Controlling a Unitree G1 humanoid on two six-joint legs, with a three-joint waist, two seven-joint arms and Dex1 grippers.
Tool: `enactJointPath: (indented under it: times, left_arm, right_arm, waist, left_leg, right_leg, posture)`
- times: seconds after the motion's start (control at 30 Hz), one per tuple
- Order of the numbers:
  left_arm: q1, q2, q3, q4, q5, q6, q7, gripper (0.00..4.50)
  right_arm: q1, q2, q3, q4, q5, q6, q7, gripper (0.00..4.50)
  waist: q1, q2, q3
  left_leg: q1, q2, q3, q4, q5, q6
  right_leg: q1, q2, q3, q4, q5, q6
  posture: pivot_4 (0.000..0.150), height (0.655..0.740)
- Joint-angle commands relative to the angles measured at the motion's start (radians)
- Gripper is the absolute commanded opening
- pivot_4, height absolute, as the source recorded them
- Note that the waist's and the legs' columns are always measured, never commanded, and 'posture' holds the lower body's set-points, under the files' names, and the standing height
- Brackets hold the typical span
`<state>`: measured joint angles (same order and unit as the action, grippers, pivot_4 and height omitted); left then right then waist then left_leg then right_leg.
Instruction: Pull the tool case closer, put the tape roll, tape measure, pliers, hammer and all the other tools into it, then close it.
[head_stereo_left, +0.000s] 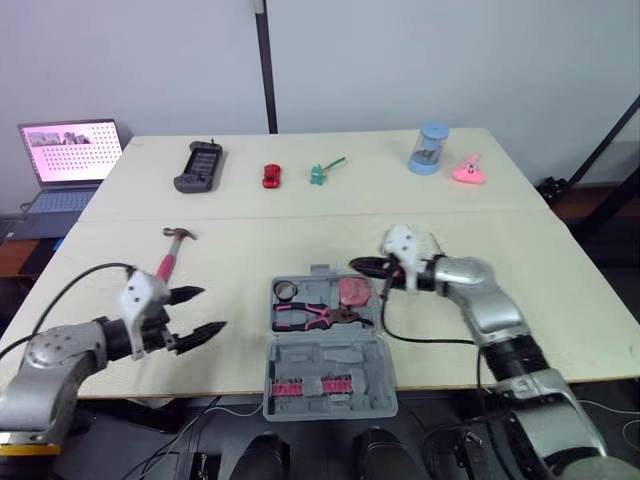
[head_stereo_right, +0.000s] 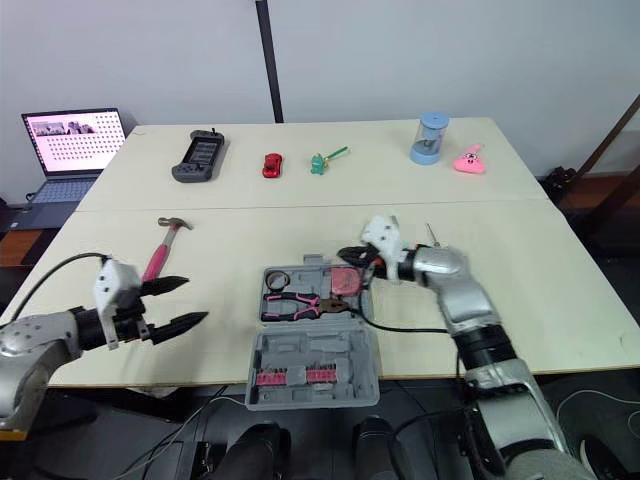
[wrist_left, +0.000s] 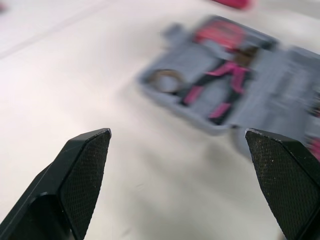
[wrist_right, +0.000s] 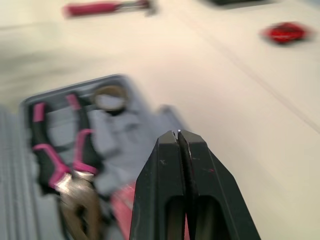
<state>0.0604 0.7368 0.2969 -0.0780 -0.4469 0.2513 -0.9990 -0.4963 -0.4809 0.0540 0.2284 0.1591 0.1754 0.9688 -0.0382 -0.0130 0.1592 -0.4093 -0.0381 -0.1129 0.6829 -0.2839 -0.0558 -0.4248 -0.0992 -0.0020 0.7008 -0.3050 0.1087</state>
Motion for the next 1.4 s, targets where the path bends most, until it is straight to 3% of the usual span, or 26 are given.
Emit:
enactJointPath:
  times: [0.03,0.23,0.47,0.87,1.0,1.2,1.4]
  left_arm:
    - [0.073,0.001,0.168,0.129,-0.009,-0.114,0.009,4.5]
    - [0.243,-0.065,0.342,0.193,-0.053,-0.205,0.029,4.5]
    - [0.285,-0.067,0.439,0.475,-0.042,-0.31,0.035,4.5]
    - [0.22,-0.007,0.428,0.531,-0.046,-0.319,-0.007,4.5]
    - [0.17,0.02,0.404,0.505,-0.072,-0.239,-0.04,4.5]
    - [0.061,0.108,0.189,0.227,-0.075,-0.061,-0.155,4.5]
    - [-0.104,0.155,0.035,0.148,-0.065,0.04,-0.213,4.5]
  right_arm:
    - [0.153,-0.056,-0.178,-0.146,0.115,-0.006,-0.027,1.36]
    - [0.48,-0.131,-0.428,-0.217,0.222,-0.055,-0.025,4.48]
    - [0.617,-0.155,-0.583,-0.055,0.212,-0.161,-0.096,4.48]
    - [0.525,-0.215,-0.558,0.099,0.186,-0.262,-0.095,4.48]
    - [0.54,-0.218,-0.507,-0.019,0.216,-0.194,-0.052,4.48]
    - [0.557,-0.23,-0.439,-0.362,0.301,0.056,-0.096,4.48]
    - [0.629,-0.223,-0.401,-0.648,0.363,0.262,-0.184,4.48]
  waist:
    - [0.0,0.0,0.0]
    - [0.005,0.0,0.0]
    - [0.024,-0.001,0.0]
    - [0.025,0.0,0.0]
    - [0.025,0.0,0.0]
    - [0.031,0.001,0.0]
    - [0.022,0.002,0.001]
  left_leg:
    - [0.0,0.0,0.0,0.0,-0.001,0.001]
    - [0.001,0.001,0.003,0.0,-0.002,0.003]
    - [0.002,0.001,0.004,0.001,-0.002,0.004]
    - [0.003,0.001,0.004,0.001,-0.003,0.004]
    - [0.003,0.001,0.003,0.001,-0.003,0.004]
    - [0.002,0.001,0.001,0.001,-0.002,0.004]
    - [0.001,0.001,0.002,0.0,-0.003,0.004]
  right_leg:
    - [0.0,0.0,0.0,0.0,0.0,0.0]
    - [0.002,-0.004,0.0,-0.001,0.0,0.0]
    - [0.004,-0.004,0.0,-0.002,-0.001,-0.001]
    - [0.005,-0.004,0.0,-0.002,-0.002,-0.003]
    - [0.005,-0.004,0.0,-0.002,-0.002,-0.003]
    - [0.005,-0.004,0.0,-0.002,-0.001,0.0]
    - [0.004,-0.004,0.0,-0.002,-0.001,0.0]
  posture:
    - [0.15,0.6741]
    - [0.15,0.6741]
    - [0.15,0.6741]
    - [0.15,0.6741]
    - [0.15,0.6741]
    - [0.15,0.6741]
    - [0.15,0.6741]
